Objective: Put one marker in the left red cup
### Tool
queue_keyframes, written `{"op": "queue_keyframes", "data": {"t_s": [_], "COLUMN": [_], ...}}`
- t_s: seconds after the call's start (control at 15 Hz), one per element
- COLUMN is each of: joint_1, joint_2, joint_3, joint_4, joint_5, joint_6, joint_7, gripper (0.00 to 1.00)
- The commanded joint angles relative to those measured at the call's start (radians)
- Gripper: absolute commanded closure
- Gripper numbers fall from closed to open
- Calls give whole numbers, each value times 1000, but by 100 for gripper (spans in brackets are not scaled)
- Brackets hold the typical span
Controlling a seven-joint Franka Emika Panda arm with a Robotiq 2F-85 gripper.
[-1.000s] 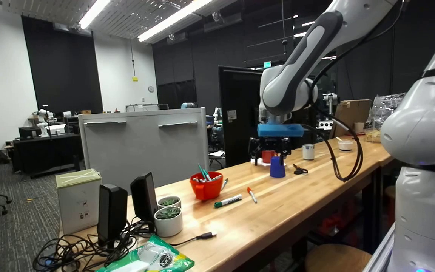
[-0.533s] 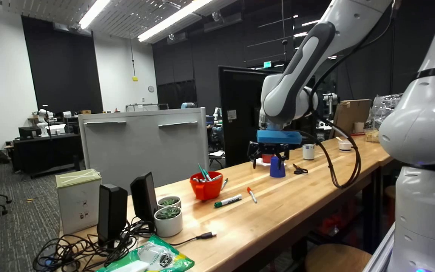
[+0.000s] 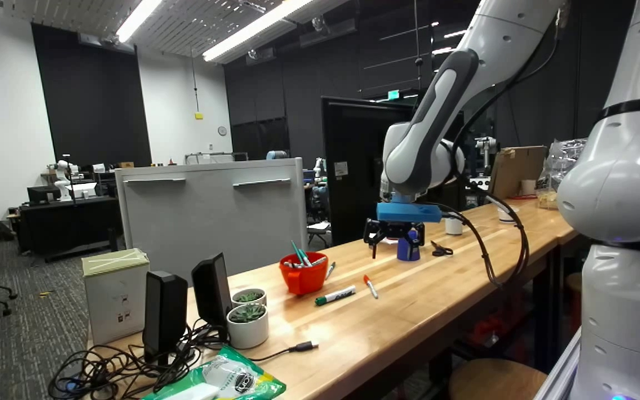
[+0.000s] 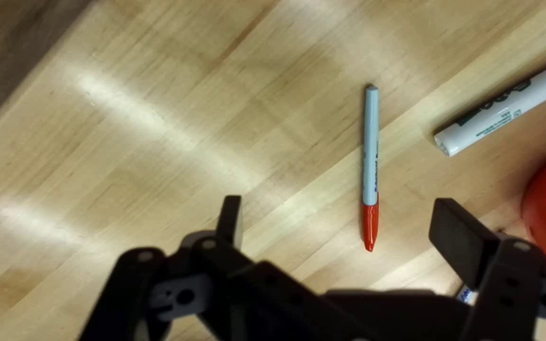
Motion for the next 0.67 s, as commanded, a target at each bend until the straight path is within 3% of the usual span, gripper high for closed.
{"op": "queue_keyframes", "data": {"t_s": [0.0,0.6], "joint_1": [0,22], "joint_2": [46,164], "joint_3": [-13,-50], "joint_4": [32,131], "joint_5": [-21,-98], "joint_6": [3,10], "joint_7": [12,59], "gripper": [0,0]}}
